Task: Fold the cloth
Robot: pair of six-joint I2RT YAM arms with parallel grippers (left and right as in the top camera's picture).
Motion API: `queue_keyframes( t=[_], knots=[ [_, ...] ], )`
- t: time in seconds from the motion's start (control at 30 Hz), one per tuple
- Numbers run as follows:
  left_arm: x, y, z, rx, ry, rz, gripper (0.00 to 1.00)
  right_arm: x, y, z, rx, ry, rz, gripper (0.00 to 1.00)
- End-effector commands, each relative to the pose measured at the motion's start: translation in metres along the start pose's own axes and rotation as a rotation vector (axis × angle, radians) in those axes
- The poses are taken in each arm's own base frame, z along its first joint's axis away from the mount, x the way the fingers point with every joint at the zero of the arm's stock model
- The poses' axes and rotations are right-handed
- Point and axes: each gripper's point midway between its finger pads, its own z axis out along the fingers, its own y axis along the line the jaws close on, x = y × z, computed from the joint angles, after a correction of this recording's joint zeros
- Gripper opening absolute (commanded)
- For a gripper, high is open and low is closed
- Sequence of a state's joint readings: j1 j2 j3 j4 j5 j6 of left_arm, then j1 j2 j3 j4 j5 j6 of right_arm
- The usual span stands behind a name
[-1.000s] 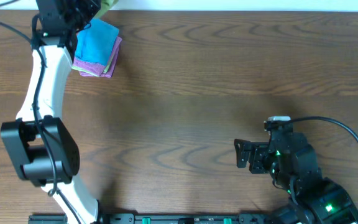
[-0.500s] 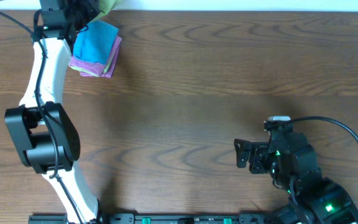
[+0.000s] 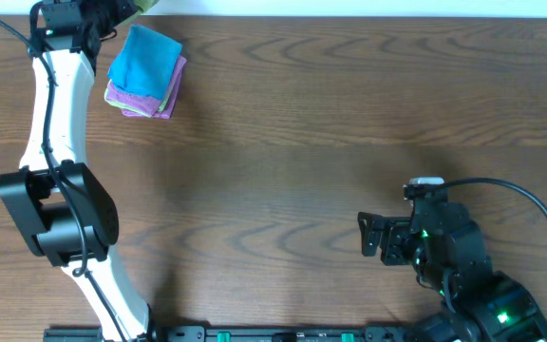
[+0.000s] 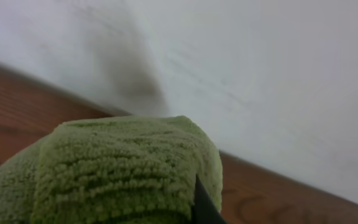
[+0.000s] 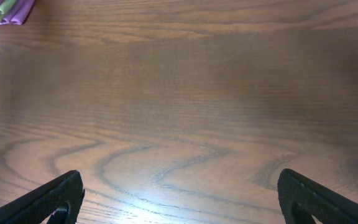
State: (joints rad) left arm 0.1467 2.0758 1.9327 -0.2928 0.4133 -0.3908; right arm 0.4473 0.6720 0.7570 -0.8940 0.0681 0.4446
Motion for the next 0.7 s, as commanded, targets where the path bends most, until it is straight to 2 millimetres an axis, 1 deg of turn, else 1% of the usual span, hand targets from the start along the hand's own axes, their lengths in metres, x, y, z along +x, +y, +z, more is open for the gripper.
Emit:
queue_keyframes(
  t=[0.0, 0.13, 0.37, 0.47, 0.63, 0.67],
  knots=[
    [-0.008, 0.004, -0.005, -0.032, -0.014, 0.033, 0.06, -0.001, -0.004, 0.000, 0.015, -0.008, 0.022, 0.99],
    [0.003, 0.015, -0.005, -0.083, 0.029, 0.049, 0.06, -0.001, -0.004, 0.000, 0.015, -0.008, 0.022, 0.99],
    [0.022, 0.025, -0.005, -0.116, 0.102, 0.043, 0.06, -0.001, -0.004, 0.000, 0.015, -0.008, 0.022, 0.99],
    [0.031, 0.033, -0.007, -0.154, 0.133, 0.036, 0.06, -0.001, -0.004, 0.000, 0.015, -0.008, 0.022, 0.99],
    [0.051, 0.042, -0.012, -0.194, 0.215, 0.010, 0.06, -0.001, -0.004, 0.000, 0.015, -0.008, 0.022, 0.99],
    [0.055, 0.046, -0.014, -0.218, 0.229, 0.005, 0.06, -0.001, -0.004, 0.000, 0.015, -0.008, 0.022, 0.99]
  ],
)
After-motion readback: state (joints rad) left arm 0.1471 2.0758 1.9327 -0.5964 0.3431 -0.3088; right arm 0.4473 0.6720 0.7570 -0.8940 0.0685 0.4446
